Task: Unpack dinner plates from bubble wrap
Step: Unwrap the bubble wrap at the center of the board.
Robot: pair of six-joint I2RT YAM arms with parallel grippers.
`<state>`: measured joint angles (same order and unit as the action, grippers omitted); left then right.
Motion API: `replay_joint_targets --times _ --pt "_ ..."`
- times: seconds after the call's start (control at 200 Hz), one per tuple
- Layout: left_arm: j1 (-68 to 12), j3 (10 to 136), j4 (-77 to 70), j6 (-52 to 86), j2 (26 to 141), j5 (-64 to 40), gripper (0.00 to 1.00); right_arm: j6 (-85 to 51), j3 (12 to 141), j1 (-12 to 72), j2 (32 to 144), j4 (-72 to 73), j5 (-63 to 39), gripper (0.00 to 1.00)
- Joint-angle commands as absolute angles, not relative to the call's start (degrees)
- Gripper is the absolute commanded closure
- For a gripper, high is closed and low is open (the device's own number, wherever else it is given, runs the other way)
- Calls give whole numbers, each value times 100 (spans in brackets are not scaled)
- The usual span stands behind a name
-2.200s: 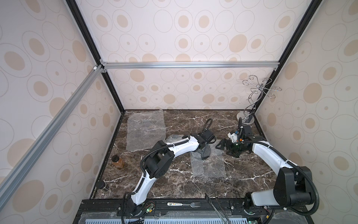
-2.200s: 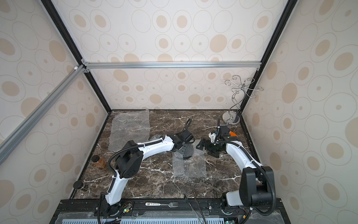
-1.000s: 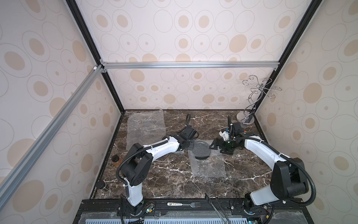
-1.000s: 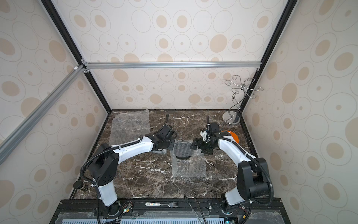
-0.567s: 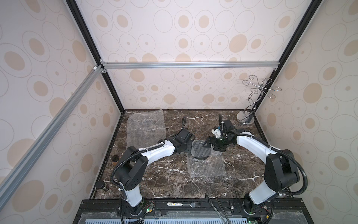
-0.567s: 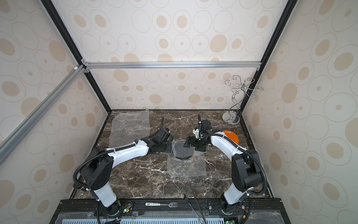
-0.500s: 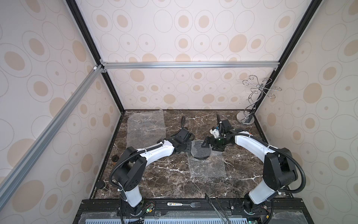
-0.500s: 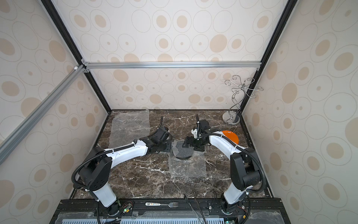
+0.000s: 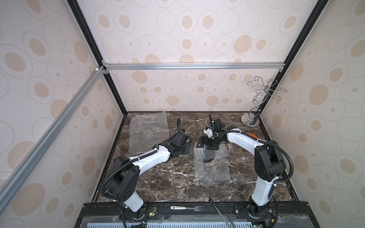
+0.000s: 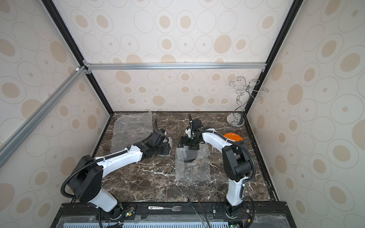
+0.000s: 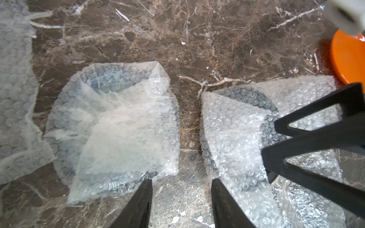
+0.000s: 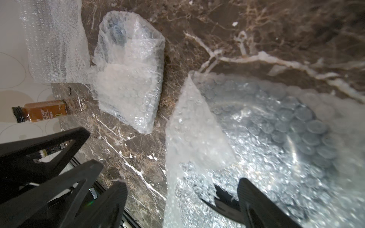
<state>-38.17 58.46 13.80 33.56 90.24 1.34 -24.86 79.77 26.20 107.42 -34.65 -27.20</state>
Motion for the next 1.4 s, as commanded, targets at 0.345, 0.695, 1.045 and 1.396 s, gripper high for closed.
replay_joint_targets --times 0.345,0.695,1.045,1.396 --pt "-3451 5149 714 3561 8231 -331 6 -2520 8396 2796 10877 -3559 -2839 10" --pt "-3235 4765 545 3734 7667 -647 0 -2479 7862 2344 10399 -3559 -2614 10" --pt "-3160 4485 262 3893 7503 -888 0 -2424 7682 2240 10564 -3399 -2594 10" --pt "-3129 4372 88 3978 7522 -971 0 -2478 7689 2274 10767 -3269 -2722 11"
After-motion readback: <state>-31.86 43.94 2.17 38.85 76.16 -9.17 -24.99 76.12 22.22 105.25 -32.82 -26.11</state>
